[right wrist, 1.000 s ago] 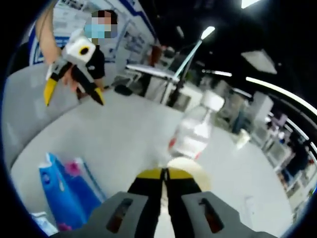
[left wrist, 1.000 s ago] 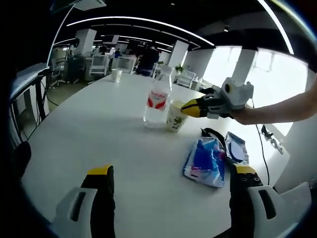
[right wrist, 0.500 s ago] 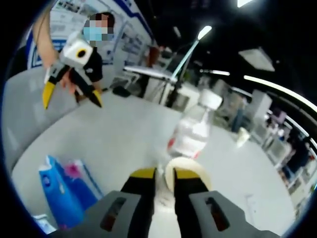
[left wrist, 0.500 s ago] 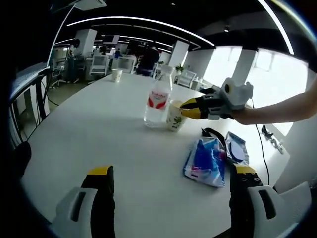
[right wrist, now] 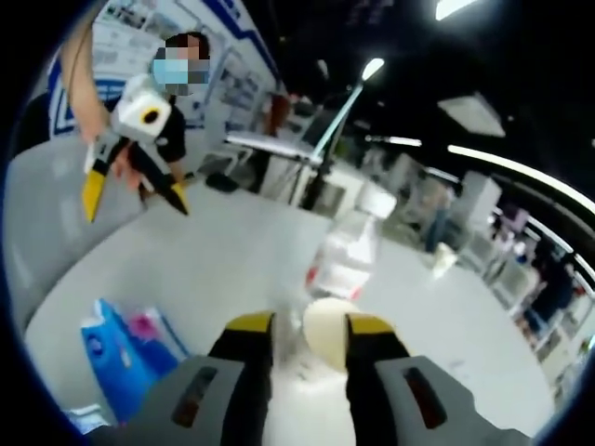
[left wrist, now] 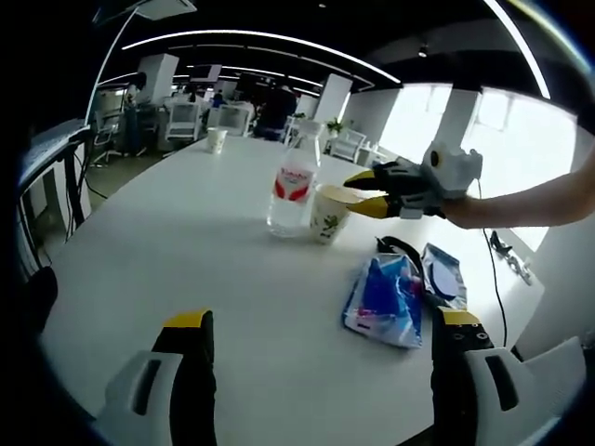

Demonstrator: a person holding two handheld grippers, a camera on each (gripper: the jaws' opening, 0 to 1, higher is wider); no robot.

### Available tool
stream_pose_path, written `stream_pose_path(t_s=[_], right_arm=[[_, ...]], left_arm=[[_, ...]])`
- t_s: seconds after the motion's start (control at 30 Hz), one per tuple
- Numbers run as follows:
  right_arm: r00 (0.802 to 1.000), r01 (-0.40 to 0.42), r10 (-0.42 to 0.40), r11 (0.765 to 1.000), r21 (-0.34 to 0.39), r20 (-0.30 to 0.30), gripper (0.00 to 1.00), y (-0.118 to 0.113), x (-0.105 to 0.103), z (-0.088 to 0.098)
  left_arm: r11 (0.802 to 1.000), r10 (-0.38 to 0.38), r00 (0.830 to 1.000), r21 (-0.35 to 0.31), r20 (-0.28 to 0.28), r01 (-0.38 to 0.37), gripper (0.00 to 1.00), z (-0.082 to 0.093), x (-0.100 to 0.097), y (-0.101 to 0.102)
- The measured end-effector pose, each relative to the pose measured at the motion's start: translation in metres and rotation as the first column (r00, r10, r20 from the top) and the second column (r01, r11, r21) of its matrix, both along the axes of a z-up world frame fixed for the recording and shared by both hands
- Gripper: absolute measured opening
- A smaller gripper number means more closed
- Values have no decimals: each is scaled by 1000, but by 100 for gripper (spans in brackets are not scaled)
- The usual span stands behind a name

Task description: Arrange the tabletop items into an orderly group along one side of the table until the central work area is clear of visible clutter.

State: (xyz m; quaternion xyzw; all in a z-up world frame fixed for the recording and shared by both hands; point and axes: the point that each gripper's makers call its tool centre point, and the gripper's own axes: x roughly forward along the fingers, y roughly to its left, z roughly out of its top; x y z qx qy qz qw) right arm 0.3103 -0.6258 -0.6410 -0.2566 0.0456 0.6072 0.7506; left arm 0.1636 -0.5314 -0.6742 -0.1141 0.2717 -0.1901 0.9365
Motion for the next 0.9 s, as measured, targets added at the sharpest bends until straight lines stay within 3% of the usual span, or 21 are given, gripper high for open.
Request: stream_pose_path(t_s=[0.2,0.3,0.4,0.5,0.6,0.67,0.73,0.9], right_arm=[[999,43,-42,998,43,-27,41,-7,-3,7],[998,58,-55,996,69,-42,51,-9,-4,15],[987,118,-101,983,141,-126,63,-16,-8,24],[976,162,-139,977,139,-166,69,-30,-13,21],[956,222,-184,963,151,-227,72,-41,-22,20],[923,255,-186,951,175,-338,67,-46,-34,22],[924,275,-202,942,195,-325,65,-53,-37,26],[894,343,-240,910,234,-377,78,-69,-54,31]], left_arm=[[1000,-3,1000,-8,8,3,100,5,2,0],[999,-36,999,37,26,35,100,11,2,1],[998,-50,998,49,40,48,100,16,4,1],[997,-58,997,61,43,55,100,18,5,2],[998,-49,996,45,68,46,100,25,6,2],[1000,-4,994,-12,106,5,100,34,10,2],[996,30,994,-86,101,-21,100,38,9,1],[999,-15,995,-32,101,19,100,38,5,-5]])
